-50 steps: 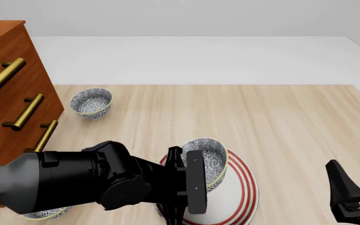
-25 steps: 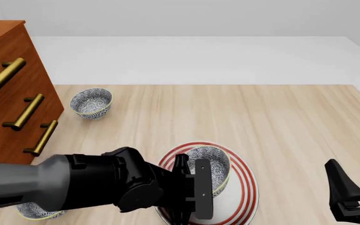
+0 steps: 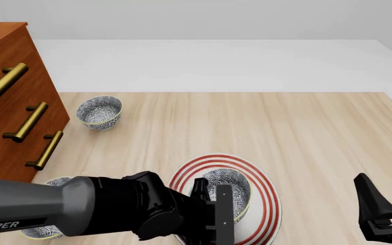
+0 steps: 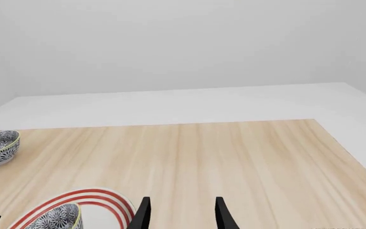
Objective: Pick up the bowl and put it in the middle on the plate.
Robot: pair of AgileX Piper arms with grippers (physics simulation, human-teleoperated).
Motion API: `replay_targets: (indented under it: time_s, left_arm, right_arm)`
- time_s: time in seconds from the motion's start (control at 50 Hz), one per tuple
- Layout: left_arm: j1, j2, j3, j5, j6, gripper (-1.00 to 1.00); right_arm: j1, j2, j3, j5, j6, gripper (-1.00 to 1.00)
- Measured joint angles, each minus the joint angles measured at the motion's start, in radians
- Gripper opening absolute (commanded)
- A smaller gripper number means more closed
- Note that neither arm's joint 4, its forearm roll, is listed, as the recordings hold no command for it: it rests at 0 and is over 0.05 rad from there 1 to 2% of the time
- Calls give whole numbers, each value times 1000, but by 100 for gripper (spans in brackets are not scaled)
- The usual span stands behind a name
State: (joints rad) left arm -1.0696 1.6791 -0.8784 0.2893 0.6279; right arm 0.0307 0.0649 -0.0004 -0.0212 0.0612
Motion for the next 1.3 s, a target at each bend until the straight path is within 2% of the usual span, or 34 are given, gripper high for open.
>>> replay_targets:
  time_s: [0.08, 0.1, 0.54, 0.92, 1.3]
  left_arm:
    - [-3, 4, -2, 0, -1, -100]
    - [-3, 5, -3, 0, -1, 100]
    - [-18, -5, -25, 21, -11, 100]
    - [-53, -60, -66, 101, -23, 100]
    - [-34, -180, -2, 104, -3, 100]
  right_arm:
    - [-1, -3, 0, 3, 2, 100]
    - [-1, -3, 0, 3, 2, 100]
    - [-7, -4, 0, 7, 9, 100]
    - [-12, 0, 0, 5, 11, 100]
    - [-14, 3, 0, 4, 6, 100]
